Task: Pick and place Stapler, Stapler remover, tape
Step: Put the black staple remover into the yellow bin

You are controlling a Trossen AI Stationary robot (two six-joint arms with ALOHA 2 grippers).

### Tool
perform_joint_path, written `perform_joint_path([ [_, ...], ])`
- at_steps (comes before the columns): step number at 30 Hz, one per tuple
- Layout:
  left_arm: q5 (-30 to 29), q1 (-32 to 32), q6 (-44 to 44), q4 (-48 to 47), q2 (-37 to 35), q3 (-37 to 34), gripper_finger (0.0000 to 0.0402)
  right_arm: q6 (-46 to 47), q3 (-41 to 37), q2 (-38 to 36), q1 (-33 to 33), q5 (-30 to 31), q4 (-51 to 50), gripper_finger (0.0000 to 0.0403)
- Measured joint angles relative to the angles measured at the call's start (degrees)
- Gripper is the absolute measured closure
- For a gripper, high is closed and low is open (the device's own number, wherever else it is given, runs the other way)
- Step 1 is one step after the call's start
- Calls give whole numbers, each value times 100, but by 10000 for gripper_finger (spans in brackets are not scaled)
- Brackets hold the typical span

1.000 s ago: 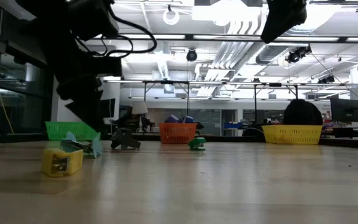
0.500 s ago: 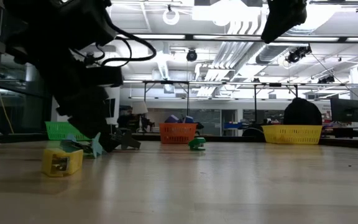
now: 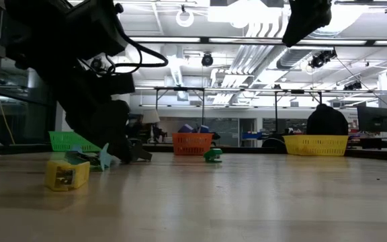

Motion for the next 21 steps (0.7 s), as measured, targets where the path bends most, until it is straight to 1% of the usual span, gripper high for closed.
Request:
perform_joint_path([
  [2, -90, 1, -7, 15, 59, 0, 50, -17, 0, 0, 0, 0, 0, 233],
  [7, -91, 6, 3, 83, 61, -9, 50, -35, 0, 0, 0, 0, 1, 233],
  [12, -49, 15, 160, 362, 72, -22, 50, -37, 0, 0, 0, 0, 0, 233],
  [17, -74, 51, 170, 389, 72, -22, 50, -37, 0, 0, 0, 0, 0, 233],
  [21, 113, 205, 175, 431, 67, -17, 50, -37, 0, 0, 0, 2, 2, 233],
])
